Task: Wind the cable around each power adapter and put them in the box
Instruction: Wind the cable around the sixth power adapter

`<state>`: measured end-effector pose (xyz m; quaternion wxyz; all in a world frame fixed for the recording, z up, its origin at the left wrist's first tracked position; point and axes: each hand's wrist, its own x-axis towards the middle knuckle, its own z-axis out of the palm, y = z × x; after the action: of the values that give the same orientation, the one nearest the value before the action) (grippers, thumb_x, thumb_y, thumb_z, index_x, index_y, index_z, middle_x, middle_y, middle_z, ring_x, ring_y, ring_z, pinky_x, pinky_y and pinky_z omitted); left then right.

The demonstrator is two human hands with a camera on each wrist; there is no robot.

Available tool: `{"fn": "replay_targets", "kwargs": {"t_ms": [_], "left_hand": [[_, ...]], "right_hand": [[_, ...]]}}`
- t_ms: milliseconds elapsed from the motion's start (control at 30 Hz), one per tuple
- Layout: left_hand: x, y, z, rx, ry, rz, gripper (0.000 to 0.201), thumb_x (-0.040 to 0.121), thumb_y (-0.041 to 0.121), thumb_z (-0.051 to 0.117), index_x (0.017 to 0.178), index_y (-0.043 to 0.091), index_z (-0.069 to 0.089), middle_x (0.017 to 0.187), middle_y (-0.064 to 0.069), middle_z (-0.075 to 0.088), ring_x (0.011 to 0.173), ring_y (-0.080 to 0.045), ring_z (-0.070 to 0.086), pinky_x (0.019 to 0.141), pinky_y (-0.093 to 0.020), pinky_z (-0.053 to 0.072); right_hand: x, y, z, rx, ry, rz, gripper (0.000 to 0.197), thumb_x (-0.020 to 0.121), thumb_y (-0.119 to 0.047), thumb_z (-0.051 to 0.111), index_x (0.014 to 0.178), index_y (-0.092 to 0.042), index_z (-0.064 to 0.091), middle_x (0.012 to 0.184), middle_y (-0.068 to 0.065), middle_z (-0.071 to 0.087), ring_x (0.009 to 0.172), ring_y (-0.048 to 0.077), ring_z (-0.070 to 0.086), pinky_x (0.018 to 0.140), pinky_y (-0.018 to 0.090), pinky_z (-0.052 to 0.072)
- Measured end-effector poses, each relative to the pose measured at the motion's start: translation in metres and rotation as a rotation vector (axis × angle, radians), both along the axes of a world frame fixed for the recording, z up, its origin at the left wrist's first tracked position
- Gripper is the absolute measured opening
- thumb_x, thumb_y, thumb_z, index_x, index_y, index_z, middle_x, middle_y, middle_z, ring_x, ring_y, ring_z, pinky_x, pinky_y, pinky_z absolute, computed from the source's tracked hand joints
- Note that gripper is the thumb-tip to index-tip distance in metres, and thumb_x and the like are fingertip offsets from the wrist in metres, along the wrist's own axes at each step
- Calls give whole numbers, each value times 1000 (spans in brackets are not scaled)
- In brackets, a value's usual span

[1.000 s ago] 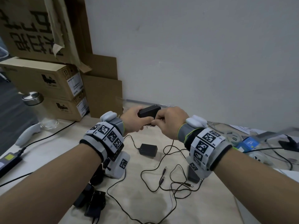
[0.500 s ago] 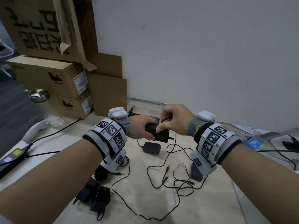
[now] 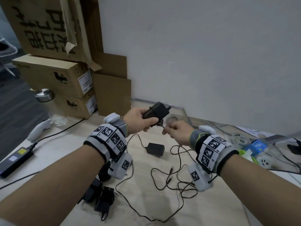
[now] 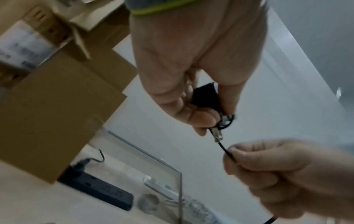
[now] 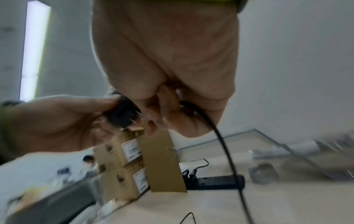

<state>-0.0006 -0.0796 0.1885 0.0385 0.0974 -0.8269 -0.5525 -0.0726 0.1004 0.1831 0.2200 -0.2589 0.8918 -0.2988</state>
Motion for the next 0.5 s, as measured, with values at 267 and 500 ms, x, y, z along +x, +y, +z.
{"fn": "replay_targets", "kwargs": {"t_ms": [267,500], "left_hand": [[0,0,-10,-556,-65,46,18,78,37,71,71,24,60,62,6,57,59,-15,58,52,-25,40],[1,-2,-13,-338,-127,61,24,88,36,62,83,13,65,71,-5,72,59,-19,70,60,-35,60]], "right_hand": [[14,-14,16,251,255,152,38,92,-42,52,76,-13,71,67,1,63,56,15,52,56,28,43],[19,-17,31,202,222,216,32,93,-38,53,70,-21,69,51,-12,53,51,4,47,50,23,33]]}}
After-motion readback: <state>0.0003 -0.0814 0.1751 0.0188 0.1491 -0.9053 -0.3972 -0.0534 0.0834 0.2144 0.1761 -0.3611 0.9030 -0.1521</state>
